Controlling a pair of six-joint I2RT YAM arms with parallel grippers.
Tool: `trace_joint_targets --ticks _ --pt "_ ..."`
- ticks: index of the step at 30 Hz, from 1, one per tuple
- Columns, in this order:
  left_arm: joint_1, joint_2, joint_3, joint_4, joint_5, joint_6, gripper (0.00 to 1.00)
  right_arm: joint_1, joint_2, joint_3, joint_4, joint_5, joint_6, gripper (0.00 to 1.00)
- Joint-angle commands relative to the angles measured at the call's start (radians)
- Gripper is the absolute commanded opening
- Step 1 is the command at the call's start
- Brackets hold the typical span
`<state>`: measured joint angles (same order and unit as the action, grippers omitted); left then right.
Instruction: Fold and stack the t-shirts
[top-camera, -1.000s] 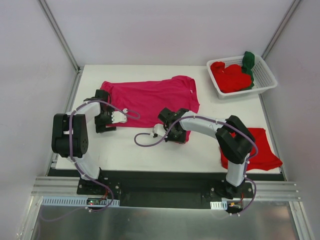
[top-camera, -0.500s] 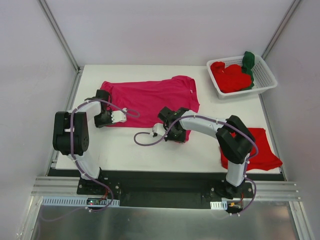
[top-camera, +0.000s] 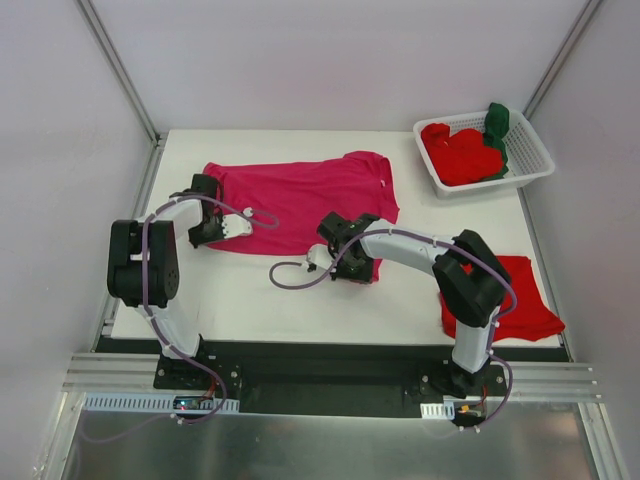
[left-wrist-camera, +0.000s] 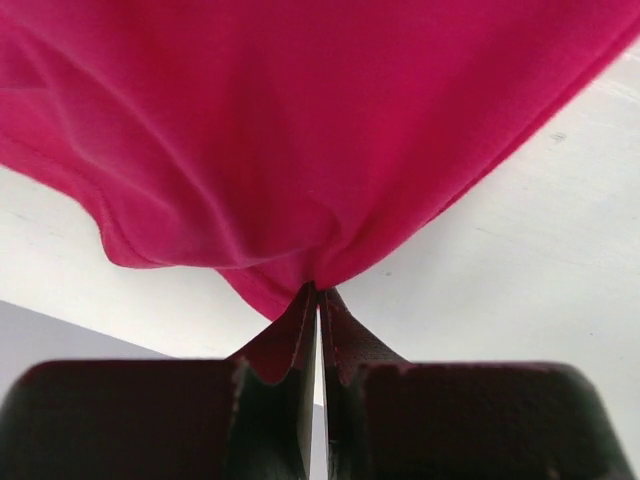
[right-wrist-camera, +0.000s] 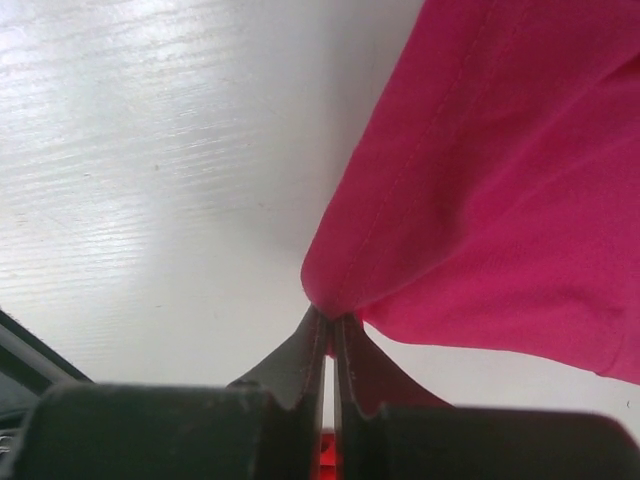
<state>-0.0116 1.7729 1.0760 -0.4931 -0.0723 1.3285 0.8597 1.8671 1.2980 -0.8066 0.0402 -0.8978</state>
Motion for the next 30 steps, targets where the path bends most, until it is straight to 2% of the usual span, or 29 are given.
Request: trace_joint_targets --ticks 1,8,15,21,30 --pt "0.005 -0.006 0.064 -0.002 0.009 -0.055 0.00 -0.013 -0.069 0.037 0.004 0.050 0.013 0.01" --pt "0.005 -0.093 0.160 0.004 0.051 -0.208 0.00 -0.040 -0.152 0.067 0.020 0.128 0.034 0.01" --pt "0.004 -0.300 0.148 0.002 0.066 -0.236 0.00 -0.057 -0.250 0.122 0.020 0.190 -0.021 0.01" --pt "0.002 -0.466 0.127 0.025 0.051 -0.267 0.00 -0.073 -0.276 0.233 0.043 0.328 -0.053 0.01" --pt "-0.008 -0.691 0.027 0.125 -0.038 -0.218 0.00 -0.094 -0.381 0.222 0.306 0.502 -0.249 0.01"
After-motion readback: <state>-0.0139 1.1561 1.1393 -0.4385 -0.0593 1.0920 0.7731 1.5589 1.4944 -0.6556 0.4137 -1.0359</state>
